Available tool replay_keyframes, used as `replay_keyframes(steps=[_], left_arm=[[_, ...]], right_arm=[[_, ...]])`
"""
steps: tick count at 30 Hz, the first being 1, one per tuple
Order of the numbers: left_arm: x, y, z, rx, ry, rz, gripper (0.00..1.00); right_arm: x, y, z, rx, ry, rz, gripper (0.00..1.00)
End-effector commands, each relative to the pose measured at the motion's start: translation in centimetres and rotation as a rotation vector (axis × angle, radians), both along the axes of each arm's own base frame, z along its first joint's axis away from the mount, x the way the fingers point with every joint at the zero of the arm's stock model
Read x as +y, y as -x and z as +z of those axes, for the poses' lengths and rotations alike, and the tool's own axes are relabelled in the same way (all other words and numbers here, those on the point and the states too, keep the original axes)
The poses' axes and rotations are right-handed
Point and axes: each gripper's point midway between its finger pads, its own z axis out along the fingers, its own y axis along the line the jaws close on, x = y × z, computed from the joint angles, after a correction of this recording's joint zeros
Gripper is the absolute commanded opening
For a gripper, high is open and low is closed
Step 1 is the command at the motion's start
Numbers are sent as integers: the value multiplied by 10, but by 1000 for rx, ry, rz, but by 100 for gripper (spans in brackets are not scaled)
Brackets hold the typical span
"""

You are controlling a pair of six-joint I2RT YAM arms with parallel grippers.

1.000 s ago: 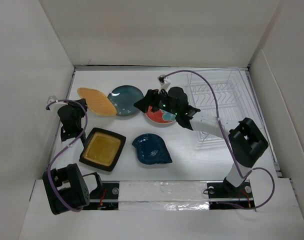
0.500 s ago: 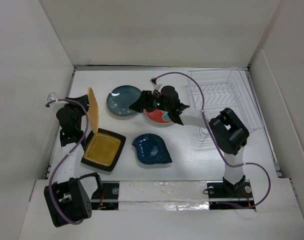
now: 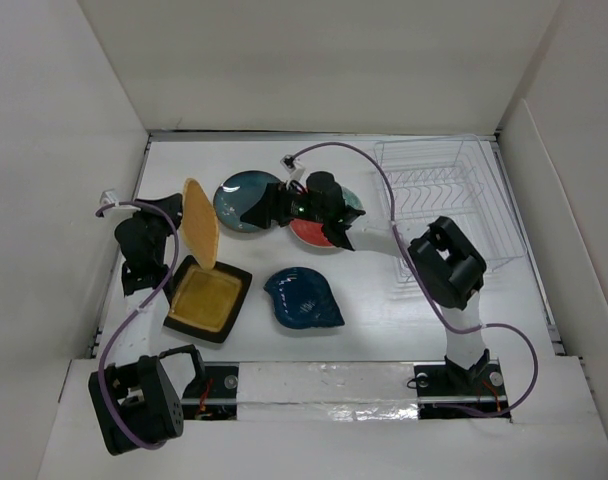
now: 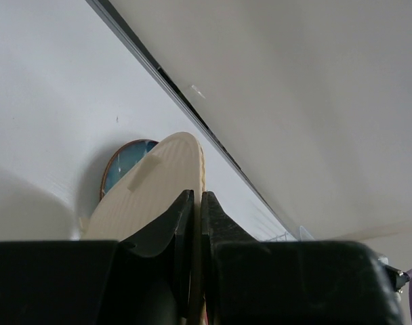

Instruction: Load the plates into the dish rack

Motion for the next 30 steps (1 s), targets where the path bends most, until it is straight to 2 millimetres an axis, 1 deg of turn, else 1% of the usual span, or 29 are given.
replay_keyframes(steps=[1, 2, 3, 7, 10, 11, 12, 13, 14, 15, 16, 17, 19, 20, 22, 23, 25, 26, 27, 29, 30], left_arm=[[-10, 4, 28, -110, -4, -45, 0], [-10, 4, 35, -124, -11, -44, 0], [-10, 4, 39, -131, -20, -44, 0], [-12, 9, 49, -154, -23, -50, 0], [-16, 13, 46, -153, -1, -64, 0], [-16, 13, 43, -146, 1, -66, 0], [-16, 14, 41, -140, 1, -61, 0], [-15, 16, 37, -128, 6, -56, 0], [-15, 17, 29, -112, 13, -53, 0], [-15, 18, 25, -105, 17, -48, 0], [-14, 20, 21, -99, 22, -42, 0], [-13, 22, 11, -80, 37, -32, 0], [-11, 23, 0, -57, 51, -17, 0], [-10, 24, -10, -37, 69, -2, 0], [-8, 24, -22, -17, 92, 9, 0], [-8, 27, -34, 7, 113, 19, 0], [-7, 30, -41, 9, 159, 40, 0], [-5, 33, -51, 25, 169, 54, 0], [-5, 34, -54, 30, 178, 60, 0], [-4, 38, -65, 56, 190, 73, 0], [-4, 39, -68, 61, 196, 77, 0]], right_arm=[[23, 11, 15, -60, -32, 48, 86], [23, 11, 14, -59, -29, 48, 86], [26, 15, 14, -60, -31, 57, 86], [25, 16, 14, -63, -34, 59, 86], [29, 20, 12, -67, -30, 70, 86], [33, 25, 10, -61, -25, 82, 86], [36, 23, 6, -62, -21, 85, 86], [41, 27, 5, -62, -17, 96, 86], [45, 32, 1, -56, -8, 108, 86], [47, 29, 3, -66, -9, 108, 87], [53, 35, -4, -58, 1, 122, 86], [57, 39, -9, -54, 11, 129, 87], [58, 39, -17, -46, 22, 128, 87], [61, 43, -18, -48, 21, 134, 87], [60, 43, -23, -44, 30, 131, 87], [63, 47, -28, -38, 37, 138, 87], [63, 47, -33, -34, 43, 138, 87], [64, 46, -37, -28, 50, 138, 87], [67, 51, -40, -28, 56, 147, 87], [66, 49, -45, -28, 68, 138, 87], [65, 48, -52, -25, 85, 134, 87]])
